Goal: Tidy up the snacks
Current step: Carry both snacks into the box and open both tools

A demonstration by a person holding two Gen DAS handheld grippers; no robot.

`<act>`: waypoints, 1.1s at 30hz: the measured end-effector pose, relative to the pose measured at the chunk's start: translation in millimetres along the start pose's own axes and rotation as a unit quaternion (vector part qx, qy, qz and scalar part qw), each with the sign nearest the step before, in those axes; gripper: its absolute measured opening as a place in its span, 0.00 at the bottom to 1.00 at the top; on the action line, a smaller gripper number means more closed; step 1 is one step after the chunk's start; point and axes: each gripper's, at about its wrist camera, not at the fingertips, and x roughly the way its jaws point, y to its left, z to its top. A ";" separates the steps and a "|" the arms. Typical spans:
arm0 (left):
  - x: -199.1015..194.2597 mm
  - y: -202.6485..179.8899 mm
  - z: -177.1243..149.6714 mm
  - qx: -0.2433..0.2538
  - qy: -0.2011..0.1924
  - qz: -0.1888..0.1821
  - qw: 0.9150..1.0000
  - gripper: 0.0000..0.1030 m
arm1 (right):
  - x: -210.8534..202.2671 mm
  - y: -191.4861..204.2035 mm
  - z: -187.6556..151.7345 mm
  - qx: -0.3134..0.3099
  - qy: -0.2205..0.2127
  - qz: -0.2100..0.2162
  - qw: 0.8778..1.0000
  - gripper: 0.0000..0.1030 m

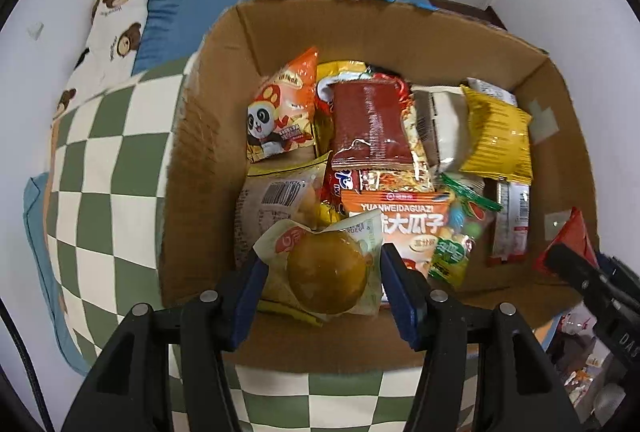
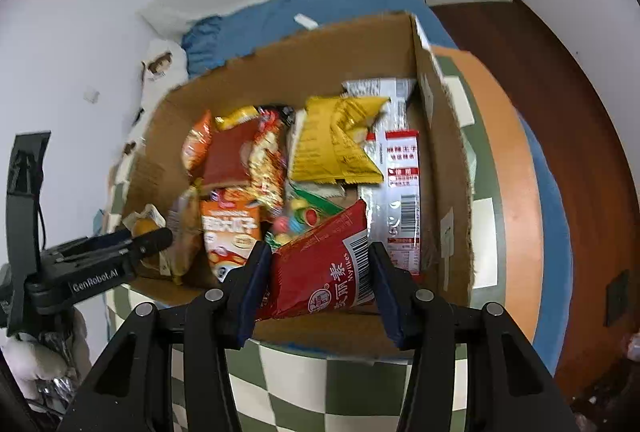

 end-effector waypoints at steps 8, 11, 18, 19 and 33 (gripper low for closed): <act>21.4 0.0 7.3 -0.007 0.034 0.006 0.999 0.56 | 34.8 7.0 7.4 -0.008 0.064 -0.046 0.997 0.90; 24.6 3.3 5.4 -0.015 0.035 0.011 0.999 0.57 | 39.2 12.5 9.2 -0.018 0.071 -0.060 0.996 0.97; 21.2 8.0 4.7 -0.014 0.022 0.019 0.999 0.87 | 42.8 17.9 9.2 -0.034 0.072 -0.092 0.993 0.97; 21.0 9.0 4.8 -0.014 0.021 0.021 0.999 0.90 | 43.0 18.3 9.2 -0.035 0.071 -0.096 0.992 0.97; -17.8 10.4 -20.1 -0.025 -0.046 0.023 0.998 0.91 | 17.9 23.6 -3.9 -0.046 0.032 -0.106 0.993 0.98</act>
